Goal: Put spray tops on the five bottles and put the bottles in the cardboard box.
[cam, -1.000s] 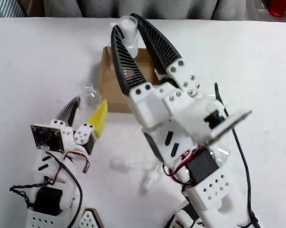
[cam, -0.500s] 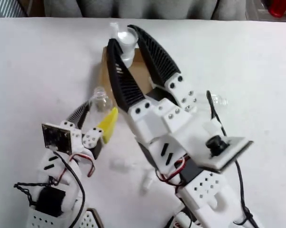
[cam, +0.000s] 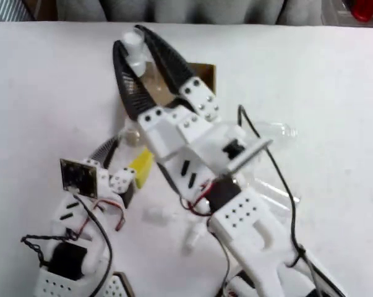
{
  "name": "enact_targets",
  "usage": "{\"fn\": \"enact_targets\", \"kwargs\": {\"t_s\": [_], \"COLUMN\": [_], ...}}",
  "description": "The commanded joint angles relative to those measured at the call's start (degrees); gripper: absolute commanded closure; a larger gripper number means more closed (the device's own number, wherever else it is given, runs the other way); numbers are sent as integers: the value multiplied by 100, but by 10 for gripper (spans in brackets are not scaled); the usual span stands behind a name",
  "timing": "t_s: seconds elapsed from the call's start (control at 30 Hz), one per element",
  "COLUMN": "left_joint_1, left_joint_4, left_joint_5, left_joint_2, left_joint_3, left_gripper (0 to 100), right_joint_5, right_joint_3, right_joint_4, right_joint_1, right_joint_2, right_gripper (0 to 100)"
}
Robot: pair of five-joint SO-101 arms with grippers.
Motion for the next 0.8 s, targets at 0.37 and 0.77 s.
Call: {"fn": "enact_targets", "kwargs": {"t_s": [0.37, 0.77], "left_joint_1": [40, 40], "left_joint_4": [-35, -35], "left_joint_5": [-62, -62], "left_joint_2": [-110, -110], "left_joint_3": [-44, -35], "left_gripper": [979, 979], "right_joint_5": [-44, -686], "right_joint_3": [-316, -730], "right_joint_4": [-66, 1314], "right_joint_1": [110, 374], "right_joint_2": [549, 752], "right_gripper": [983, 983]}}
